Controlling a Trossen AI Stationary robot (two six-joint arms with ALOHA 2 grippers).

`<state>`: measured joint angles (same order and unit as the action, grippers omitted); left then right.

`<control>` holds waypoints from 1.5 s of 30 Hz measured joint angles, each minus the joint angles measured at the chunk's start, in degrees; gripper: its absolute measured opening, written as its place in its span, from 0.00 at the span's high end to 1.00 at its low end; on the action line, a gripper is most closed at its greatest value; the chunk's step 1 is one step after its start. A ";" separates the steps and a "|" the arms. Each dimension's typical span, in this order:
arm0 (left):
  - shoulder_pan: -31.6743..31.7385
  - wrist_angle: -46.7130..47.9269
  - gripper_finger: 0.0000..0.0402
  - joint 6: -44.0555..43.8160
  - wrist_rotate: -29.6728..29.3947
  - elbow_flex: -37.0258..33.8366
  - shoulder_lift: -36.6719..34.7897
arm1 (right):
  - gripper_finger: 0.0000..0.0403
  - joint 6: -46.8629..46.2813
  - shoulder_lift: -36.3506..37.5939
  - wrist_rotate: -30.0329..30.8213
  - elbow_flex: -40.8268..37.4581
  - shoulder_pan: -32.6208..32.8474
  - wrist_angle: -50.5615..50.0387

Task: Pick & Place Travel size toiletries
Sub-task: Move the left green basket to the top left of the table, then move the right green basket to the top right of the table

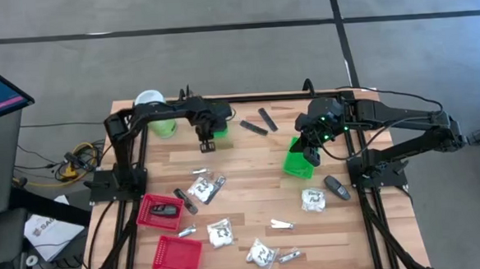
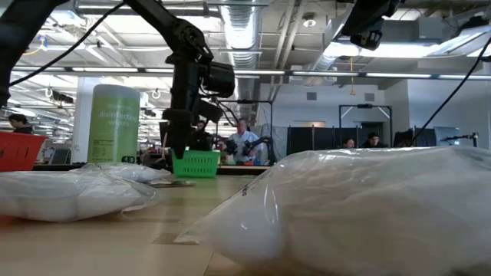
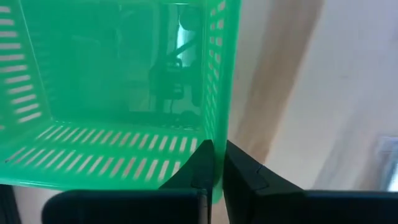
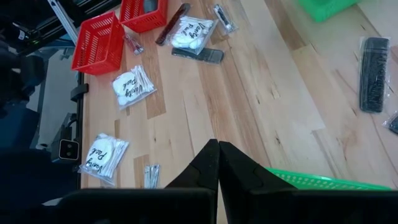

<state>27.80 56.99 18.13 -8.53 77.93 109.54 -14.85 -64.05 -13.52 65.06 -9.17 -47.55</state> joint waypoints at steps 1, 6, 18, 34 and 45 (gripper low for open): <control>0.38 0.01 0.96 0.00 0.00 0.00 0.00 | 1.00 0.00 0.00 -0.01 0.00 0.00 0.00; 0.95 -0.14 0.87 0.00 0.52 0.00 -0.32 | 1.00 -0.02 0.00 -0.04 0.00 0.02 0.00; 0.16 -0.65 0.61 -4.91 0.99 0.00 -14.12 | 1.00 -0.65 0.00 0.06 0.00 1.35 -6.30; -18.13 -17.67 0.64 -27.87 -5.21 0.04 -30.12 | 1.00 -10.10 -18.57 9.01 0.00 17.74 -13.73; -27.47 -19.43 0.66 -34.36 -12.01 0.04 -29.80 | 1.00 -6.79 -27.36 10.36 -0.06 17.33 -9.34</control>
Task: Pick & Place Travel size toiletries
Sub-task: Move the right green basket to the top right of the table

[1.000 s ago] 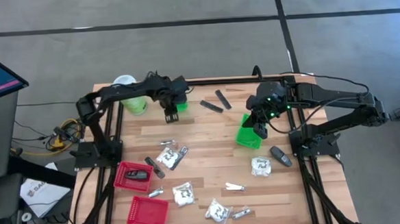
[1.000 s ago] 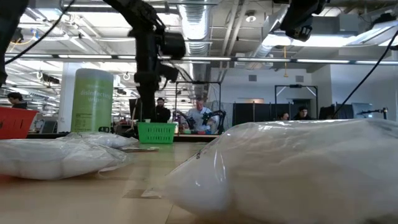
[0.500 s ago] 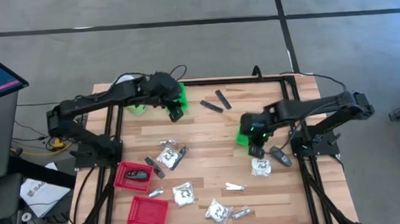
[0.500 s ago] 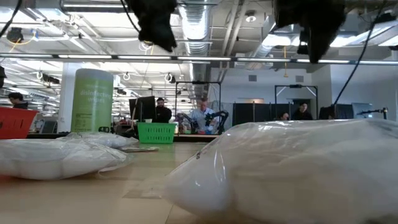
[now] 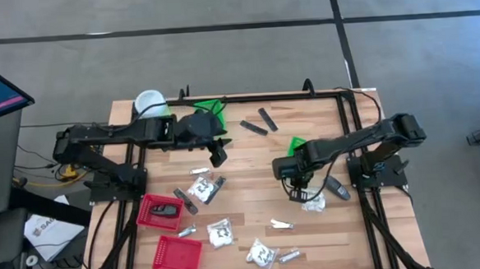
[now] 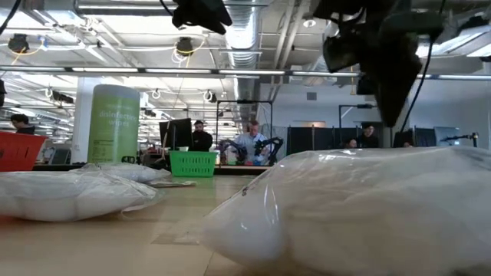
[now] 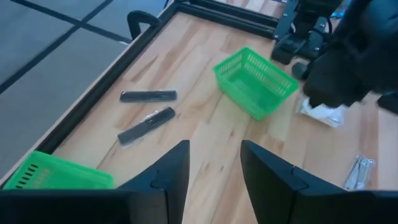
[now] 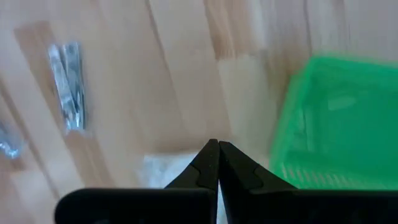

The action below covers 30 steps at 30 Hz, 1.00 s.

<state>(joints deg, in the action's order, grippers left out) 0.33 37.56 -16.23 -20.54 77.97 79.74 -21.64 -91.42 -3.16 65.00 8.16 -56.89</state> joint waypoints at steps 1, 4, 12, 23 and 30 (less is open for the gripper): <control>-0.56 0.00 0.66 -0.45 -0.49 0.00 0.01 | 1.00 0.04 -0.19 0.02 -0.58 -0.40 1.05; -1.44 -0.34 0.66 -0.79 -0.77 0.00 0.01 | 1.00 -0.98 0.32 -0.78 -4.05 -1.46 3.11; -1.91 -0.91 0.66 -2.22 -0.99 0.00 0.01 | 1.00 -3.33 5.15 -1.20 -13.71 -4.93 5.51; -1.48 -1.73 0.66 -1.79 -1.48 0.00 0.01 | 1.00 0.68 7.29 0.45 -21.24 -18.39 10.52; -1.54 -1.73 0.66 -2.10 -1.55 0.00 0.01 | 1.00 5.72 5.89 3.19 -21.69 -25.26 14.14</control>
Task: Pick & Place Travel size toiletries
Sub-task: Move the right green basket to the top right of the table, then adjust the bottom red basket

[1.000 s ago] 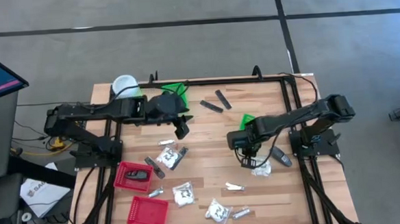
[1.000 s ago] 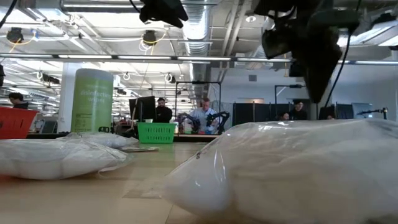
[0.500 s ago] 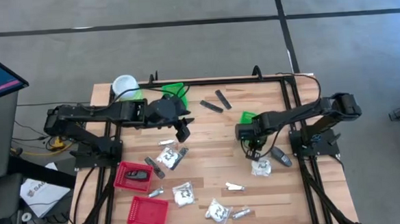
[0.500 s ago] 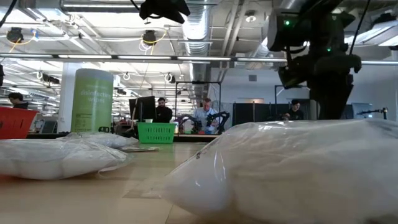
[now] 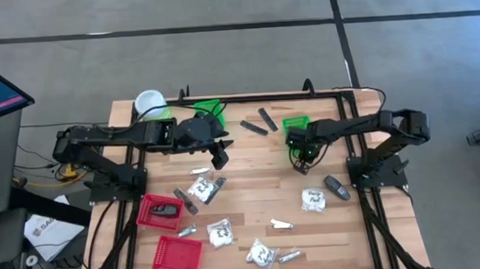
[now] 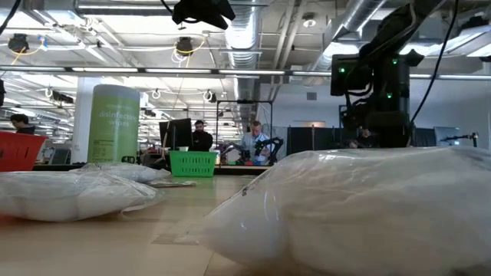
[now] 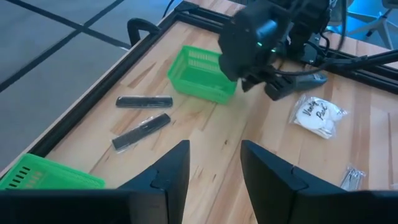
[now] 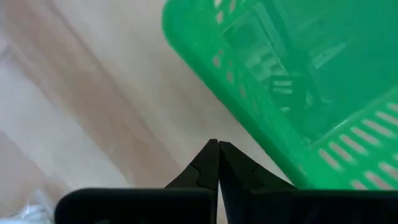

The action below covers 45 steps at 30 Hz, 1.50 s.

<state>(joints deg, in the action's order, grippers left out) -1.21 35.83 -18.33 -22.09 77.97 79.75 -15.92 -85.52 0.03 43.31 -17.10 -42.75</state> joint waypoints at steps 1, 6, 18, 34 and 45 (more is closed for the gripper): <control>0.00 0.02 0.66 -0.02 -0.02 0.00 0.00 | 1.00 0.31 0.00 0.02 0.05 -1.04 1.13; 0.00 0.04 0.66 -0.07 -0.02 0.00 0.00 | 1.00 1.69 -0.01 -0.03 0.09 -6.28 3.27; 0.00 0.14 0.66 -0.10 -0.17 0.00 0.02 | 1.00 5.01 -0.01 -1.70 3.93 -12.84 9.81; -0.49 1.81 0.66 -1.19 5.53 0.00 0.02 | 1.00 9.46 -4.72 -2.15 10.95 -11.63 6.41; -10.82 2.97 0.87 -7.86 9.69 -0.02 7.79 | 1.00 -0.11 14.14 0.13 10.97 -0.20 3.35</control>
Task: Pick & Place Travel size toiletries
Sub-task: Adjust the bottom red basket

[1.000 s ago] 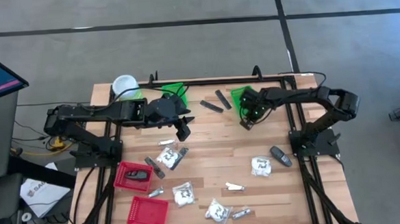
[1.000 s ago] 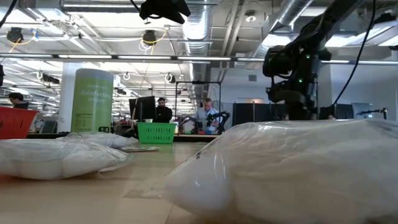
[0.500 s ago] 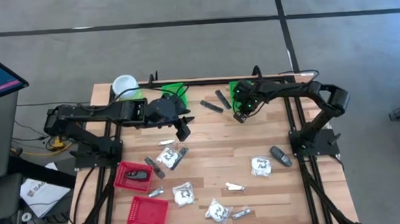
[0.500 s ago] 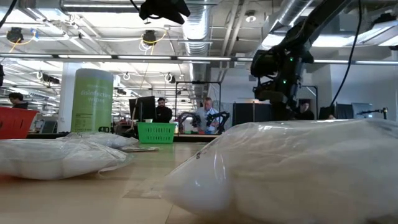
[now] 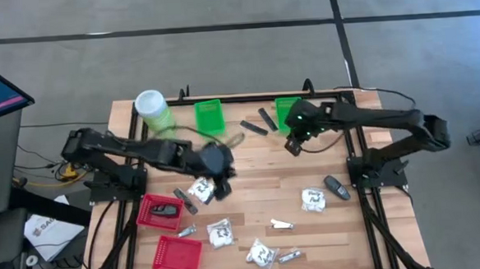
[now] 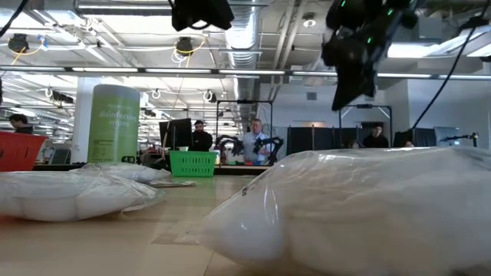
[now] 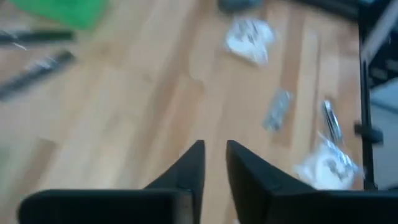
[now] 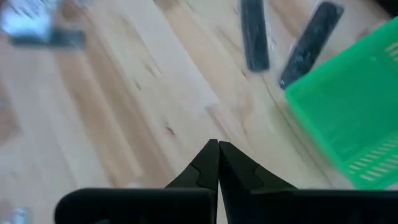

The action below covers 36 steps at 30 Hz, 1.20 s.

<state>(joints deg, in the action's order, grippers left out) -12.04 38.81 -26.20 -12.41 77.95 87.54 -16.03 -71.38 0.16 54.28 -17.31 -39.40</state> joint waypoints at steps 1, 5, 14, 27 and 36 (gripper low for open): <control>-1.06 -0.02 0.90 -0.84 0.44 0.00 1.22 | 1.00 -1.85 1.41 1.05 0.00 1.53 -0.05; -5.48 1.47 0.99 -3.26 2.81 0.00 4.98 | 1.00 -10.59 5.34 5.99 0.00 9.03 -0.22; -17.26 4.35 1.00 -8.96 5.81 -0.04 8.02 | 1.00 -32.61 5.15 20.42 0.00 28.52 -0.01; -29.24 3.83 1.00 -18.96 5.79 0.00 14.91 | 1.00 -45.65 -9.81 34.62 15.67 45.18 -0.22; -30.35 2.44 1.00 -20.49 7.67 -0.01 20.60 | 1.00 -35.24 -21.80 35.24 37.52 45.32 -6.77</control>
<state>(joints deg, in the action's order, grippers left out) -42.39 41.25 -46.68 -4.74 77.95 108.13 -51.27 -93.18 35.40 91.80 28.01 -46.17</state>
